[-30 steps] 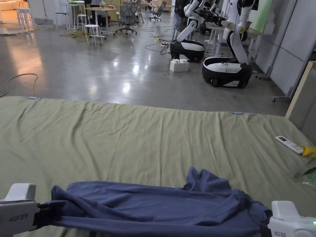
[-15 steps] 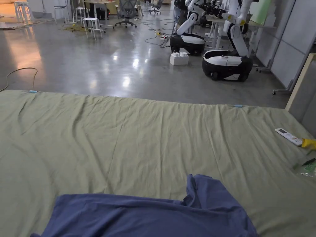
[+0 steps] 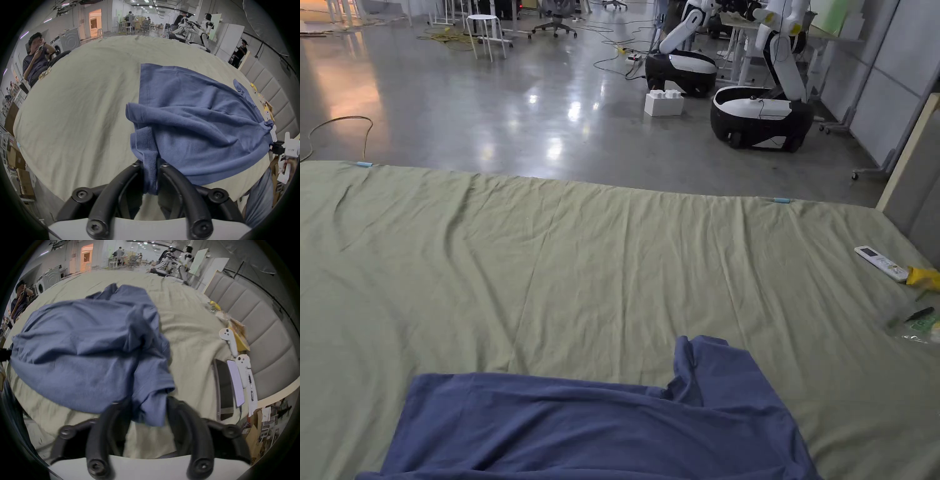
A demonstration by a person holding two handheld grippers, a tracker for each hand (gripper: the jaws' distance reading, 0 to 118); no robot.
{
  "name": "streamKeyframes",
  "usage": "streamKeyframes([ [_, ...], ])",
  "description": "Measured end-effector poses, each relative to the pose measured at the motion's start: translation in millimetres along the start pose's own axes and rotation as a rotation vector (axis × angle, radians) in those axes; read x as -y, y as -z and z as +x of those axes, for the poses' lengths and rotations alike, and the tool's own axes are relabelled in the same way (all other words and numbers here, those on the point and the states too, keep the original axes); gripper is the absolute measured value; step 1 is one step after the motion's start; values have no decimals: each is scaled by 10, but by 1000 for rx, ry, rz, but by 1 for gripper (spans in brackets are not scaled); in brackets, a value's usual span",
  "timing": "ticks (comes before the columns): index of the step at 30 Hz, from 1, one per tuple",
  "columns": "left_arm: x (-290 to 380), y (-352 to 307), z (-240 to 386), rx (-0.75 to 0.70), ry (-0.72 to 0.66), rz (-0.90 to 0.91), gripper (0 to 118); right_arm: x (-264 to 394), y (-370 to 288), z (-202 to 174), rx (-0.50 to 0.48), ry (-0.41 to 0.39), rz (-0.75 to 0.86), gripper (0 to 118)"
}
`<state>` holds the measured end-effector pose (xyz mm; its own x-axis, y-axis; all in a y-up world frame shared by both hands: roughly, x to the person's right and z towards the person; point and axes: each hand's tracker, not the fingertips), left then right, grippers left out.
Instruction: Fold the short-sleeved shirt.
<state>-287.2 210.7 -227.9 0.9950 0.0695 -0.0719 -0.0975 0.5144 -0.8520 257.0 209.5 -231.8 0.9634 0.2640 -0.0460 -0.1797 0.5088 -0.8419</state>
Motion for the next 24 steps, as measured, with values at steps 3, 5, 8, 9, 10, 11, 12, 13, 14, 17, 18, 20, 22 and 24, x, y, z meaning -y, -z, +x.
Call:
streamKeyframes([
  [3, -106, -176, 72, -39, 37, 85, 39, -204, -283, -17, -1, 61, 148, 73],
  [5, -237, -310, 109, -40, 16, 165, 45, -374, -488, -102, 15, 67, 266, 83],
  [8, -432, -528, 228, -29, 3, 322, 45, -602, -693, -196, 5, 100, 449, 84],
  [9, -485, -586, 268, -20, 0, 363, 45, -657, -749, -242, -5, 116, 498, 84],
  [10, -564, -681, 345, -16, -8, 428, 45, -755, -806, -312, -26, 128, 560, 84],
  [11, -606, -737, 396, -20, -10, 472, 45, -800, -834, -353, -34, 136, 589, 83],
  [12, -656, -799, 458, -28, -8, 521, 45, -850, -872, -411, -38, 143, 629, 83],
  [13, -705, -867, 532, -33, 1, 581, 44, -902, -915, -476, -45, 147, 672, 83],
  [14, -747, -927, 601, -37, 10, 632, 44, -944, -956, -537, -48, 154, 715, 82],
  [17, -836, -1017, 770, -64, 60, 754, 26, -1090, -1039, -685, -29, 164, 834, 62],
  [18, -866, -1049, 826, -80, 73, 779, 18, -1128, -1072, -714, -24, 164, 870, 50],
  [20, -911, -1054, 884, -95, 87, 836, 16, -1214, -1092, -767, -62, 196, 900, 26],
  [22, -942, -1087, 926, -72, 100, 886, 11, -1272, -1125, -805, -58, 185, 923, 18],
  [24, -954, -1104, 994, -92, 119, 910, 7, -1324, -1156, -838, -29, 181, 970, 5],
])
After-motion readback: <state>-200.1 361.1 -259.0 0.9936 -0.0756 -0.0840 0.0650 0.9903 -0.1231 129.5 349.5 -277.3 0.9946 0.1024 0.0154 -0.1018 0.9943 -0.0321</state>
